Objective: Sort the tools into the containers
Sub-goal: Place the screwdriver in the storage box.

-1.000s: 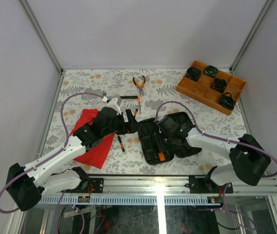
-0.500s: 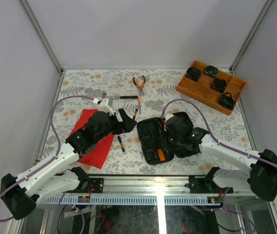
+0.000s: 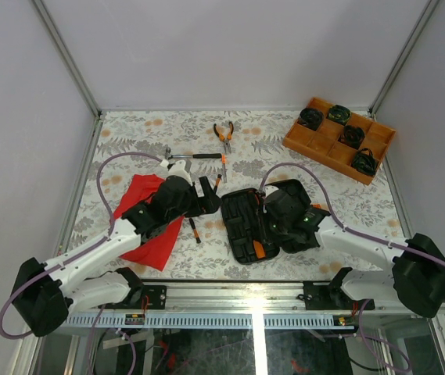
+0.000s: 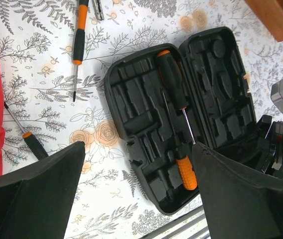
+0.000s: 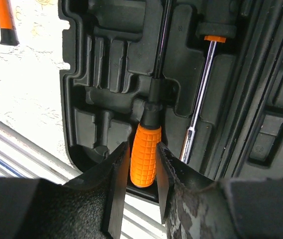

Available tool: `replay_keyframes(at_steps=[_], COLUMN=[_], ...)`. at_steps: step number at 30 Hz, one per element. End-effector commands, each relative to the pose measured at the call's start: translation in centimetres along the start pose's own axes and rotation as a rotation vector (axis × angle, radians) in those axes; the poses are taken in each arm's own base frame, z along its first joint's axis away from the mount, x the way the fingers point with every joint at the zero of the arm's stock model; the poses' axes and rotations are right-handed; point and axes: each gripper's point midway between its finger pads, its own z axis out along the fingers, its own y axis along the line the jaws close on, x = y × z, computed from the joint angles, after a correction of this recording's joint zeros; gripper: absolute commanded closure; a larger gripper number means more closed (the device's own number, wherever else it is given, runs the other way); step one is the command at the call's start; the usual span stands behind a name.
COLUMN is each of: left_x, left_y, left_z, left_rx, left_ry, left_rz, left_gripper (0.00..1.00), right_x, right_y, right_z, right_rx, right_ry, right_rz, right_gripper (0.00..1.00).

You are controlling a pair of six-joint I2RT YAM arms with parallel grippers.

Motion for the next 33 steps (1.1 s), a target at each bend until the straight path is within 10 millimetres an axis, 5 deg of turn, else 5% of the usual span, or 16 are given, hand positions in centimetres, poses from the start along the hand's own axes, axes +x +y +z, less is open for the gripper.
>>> replay_keyframes(at_steps=[1, 7, 17, 28, 33], left_x=[-0.5, 1.8, 4.0, 4.5, 3.7], left_y=[-0.8, -0.4, -0.8, -0.8, -1.3], left_z=[0.5, 2.2, 4.0, 4.5, 4.5], left_rx=[0.019, 0.001, 0.010, 0.010, -0.042], left_ry=[-0.006, 0.076, 0.150, 0.175, 0.153], left_rz=[-0.015, 0.004, 0.030, 0.047, 0.110], left_gripper=[0.16, 0.29, 0.30, 0.30, 0.33], right_x=[-0.1, 1.0, 2.2, 4.7, 2.7], right_y=[0.2, -0.4, -0.1, 0.7, 0.9], right_z=[0.7, 1.4, 2.0, 1.8, 0.6], right_rx=[-0.013, 0.005, -0.022, -0.027, -0.015], right_ry=[0.000, 0.037, 0.070, 0.130, 0.053], right_rz=[0.017, 0.018, 0.073, 0.108, 0.103], right_gripper=[0.66, 0.70, 0.75, 0.76, 0.72])
